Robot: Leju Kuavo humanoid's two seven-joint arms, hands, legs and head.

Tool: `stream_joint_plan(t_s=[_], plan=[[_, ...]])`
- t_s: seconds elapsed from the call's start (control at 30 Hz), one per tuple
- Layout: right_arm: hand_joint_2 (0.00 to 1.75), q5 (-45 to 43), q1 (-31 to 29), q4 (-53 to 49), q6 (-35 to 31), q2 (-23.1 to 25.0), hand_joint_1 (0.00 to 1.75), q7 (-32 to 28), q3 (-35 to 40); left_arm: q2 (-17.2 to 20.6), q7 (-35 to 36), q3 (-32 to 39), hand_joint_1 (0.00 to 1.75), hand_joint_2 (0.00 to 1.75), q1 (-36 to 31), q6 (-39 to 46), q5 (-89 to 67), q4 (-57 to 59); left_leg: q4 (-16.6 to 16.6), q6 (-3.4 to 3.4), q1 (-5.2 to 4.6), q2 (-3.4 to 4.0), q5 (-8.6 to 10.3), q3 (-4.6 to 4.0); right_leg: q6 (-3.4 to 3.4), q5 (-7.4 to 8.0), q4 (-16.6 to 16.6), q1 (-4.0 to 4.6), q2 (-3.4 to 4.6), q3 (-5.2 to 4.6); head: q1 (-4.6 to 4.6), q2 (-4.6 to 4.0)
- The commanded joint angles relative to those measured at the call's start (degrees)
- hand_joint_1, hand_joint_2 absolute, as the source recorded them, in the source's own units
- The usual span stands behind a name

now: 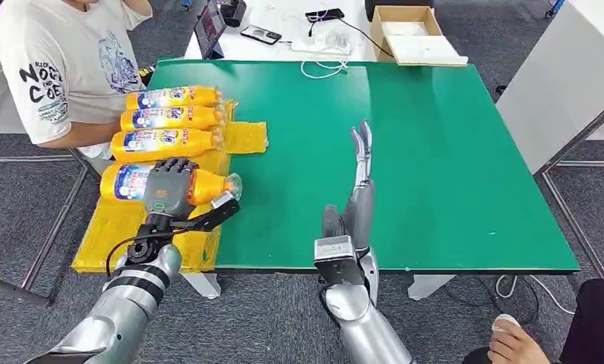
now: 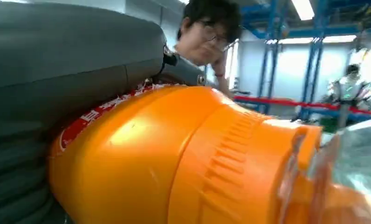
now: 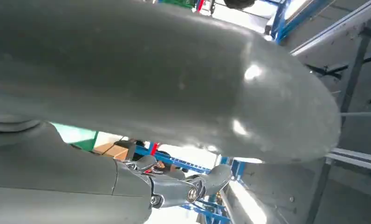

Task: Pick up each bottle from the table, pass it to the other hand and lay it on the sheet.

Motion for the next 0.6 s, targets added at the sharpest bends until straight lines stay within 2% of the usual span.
stream_joint_plan(t_s=[0.03,0.3,0.37,0.4,0.47,0.5,0.6], plan=[[0.00,-0.39,-1.57,0.45,-0.02,-2.06,0.00,0.06,1.78,2.22,0.25,0.87,1.75,1.75,-4.26,0.00,-0.41,7.98,0.02,0.08,-0.01,0.07,-0.12,0.23,-0.08,-0.09,-0.01,0.01,0.02,0.24,0.00,0.00],[0.00,-0.39,-1.57,0.45,-0.02,-2.06,0.00,0.06,1.78,2.22,0.25,0.87,1.75,1.75,-4.26,0.00,-0.41,7.98,0.01,0.05,-0.03,0.02,-0.08,0.16,-0.09,-0.08,0.00,0.00,-0.02,0.20,0.02,0.00],[0.00,-0.95,-2.12,1.27,0.22,-2.02,0.00,-0.02,2.36,4.28,4.50,-5.09,1.75,1.75,-6.73,0.00,-2.48,13.54,0.00,0.06,-0.02,0.03,-0.11,0.23,-0.11,-0.10,0.00,0.01,-0.03,0.26,0.00,0.00],[0.00,-0.94,-2.56,1.80,0.18,-2.01,0.00,-0.02,2.86,5.73,6.80,-10.37,1.75,1.75,-8.23,0.00,-2.48,16.77,0.00,0.04,-0.02,0.01,-0.05,0.11,-0.07,-0.05,0.00,0.01,-0.03,0.14,0.00,0.00],[0.00,-1.14,-3.06,2.53,0.17,-2.03,0.00,-0.02,3.37,6.56,7.68,-13.96,1.75,1.75,-9.89,0.00,-2.48,20.44,-0.01,0.04,-0.02,0.00,-0.05,0.15,-0.09,-0.06,0.01,0.00,-0.05,0.17,0.02,0.00],[0.00,-1.38,-3.25,2.95,0.07,-2.02,0.00,-0.02,3.71,7.70,9.33,-20.68,1.75,1.75,-9.81,-1.07,3.35,19.58,0.02,0.06,-0.02,0.03,-0.13,0.29,-0.13,-0.13,0.03,0.02,-0.04,0.31,0.02,0.00],[0.00,-1.68,-3.54,4.01,0.47,-1.99,0.00,-0.02,3.78,6.81,6.71,-18.19,1.75,1.75,-10.95,-3.33,5.73,22.71,0.01,0.05,-0.02,0.02,-0.08,0.18,-0.08,-0.08,0.01,0.01,-0.03,0.21,0.02,0.00]])
